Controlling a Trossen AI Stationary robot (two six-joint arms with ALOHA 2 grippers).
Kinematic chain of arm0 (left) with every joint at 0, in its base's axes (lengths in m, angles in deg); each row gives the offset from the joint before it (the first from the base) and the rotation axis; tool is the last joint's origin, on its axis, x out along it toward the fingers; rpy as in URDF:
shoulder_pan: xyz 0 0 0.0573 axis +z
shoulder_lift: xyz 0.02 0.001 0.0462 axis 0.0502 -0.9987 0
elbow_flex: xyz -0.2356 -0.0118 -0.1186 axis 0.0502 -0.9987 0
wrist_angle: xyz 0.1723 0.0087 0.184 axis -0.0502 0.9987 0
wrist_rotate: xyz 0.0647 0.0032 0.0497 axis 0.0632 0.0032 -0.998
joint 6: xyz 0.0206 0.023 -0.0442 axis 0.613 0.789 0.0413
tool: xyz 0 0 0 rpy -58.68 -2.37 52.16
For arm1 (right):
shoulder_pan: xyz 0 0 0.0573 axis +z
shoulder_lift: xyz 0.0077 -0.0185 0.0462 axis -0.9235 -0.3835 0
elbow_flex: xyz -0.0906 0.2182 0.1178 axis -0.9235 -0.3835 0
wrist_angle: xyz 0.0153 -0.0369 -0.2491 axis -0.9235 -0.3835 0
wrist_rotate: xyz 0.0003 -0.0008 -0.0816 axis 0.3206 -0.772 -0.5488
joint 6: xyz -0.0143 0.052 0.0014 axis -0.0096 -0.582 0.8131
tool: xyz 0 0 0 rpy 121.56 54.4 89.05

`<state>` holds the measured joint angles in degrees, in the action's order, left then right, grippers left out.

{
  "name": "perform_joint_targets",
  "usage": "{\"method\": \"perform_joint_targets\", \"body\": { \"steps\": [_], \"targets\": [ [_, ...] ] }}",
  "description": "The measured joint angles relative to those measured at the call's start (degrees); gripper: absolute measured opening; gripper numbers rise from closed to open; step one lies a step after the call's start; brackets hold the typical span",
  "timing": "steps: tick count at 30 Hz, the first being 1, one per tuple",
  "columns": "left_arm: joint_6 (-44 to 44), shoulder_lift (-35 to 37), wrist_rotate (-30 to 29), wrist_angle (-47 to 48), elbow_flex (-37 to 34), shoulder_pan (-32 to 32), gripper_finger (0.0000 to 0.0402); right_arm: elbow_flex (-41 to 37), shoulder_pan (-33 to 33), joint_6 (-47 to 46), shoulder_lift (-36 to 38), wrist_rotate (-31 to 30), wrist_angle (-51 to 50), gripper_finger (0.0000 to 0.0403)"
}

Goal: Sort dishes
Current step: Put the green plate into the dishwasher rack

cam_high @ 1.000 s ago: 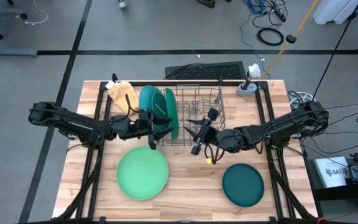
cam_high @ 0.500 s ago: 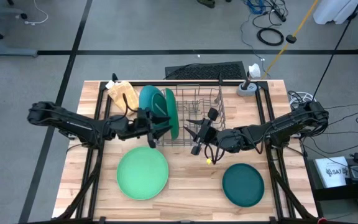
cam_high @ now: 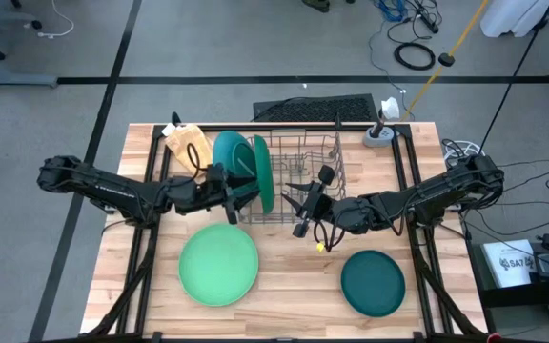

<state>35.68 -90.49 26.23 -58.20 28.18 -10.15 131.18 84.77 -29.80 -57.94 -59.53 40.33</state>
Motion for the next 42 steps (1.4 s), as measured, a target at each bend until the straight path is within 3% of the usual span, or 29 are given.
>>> {"method": "perform_joint_targets", "body": {
  "steps": [20,31,42],
  "targets": [
    [-2.18,-4.24,-1.50,-0.63,-0.04,0.08,0.0232,0.00,-0.26,-0.13,0.00,-0.04,0.04,0.0118],
    [-0.21,-4.26,-0.93,-2.38,-0.07,0.13,0.0123,0.00,-0.39,-0.15,0.00,-0.04,0.04,0.0118],
    [0.16,-4.26,0.57,-2.89,-0.07,0.11,0.0114,0.00,-0.48,-0.63,-0.02,-0.03,-0.32,0.0118]
  ]
}}
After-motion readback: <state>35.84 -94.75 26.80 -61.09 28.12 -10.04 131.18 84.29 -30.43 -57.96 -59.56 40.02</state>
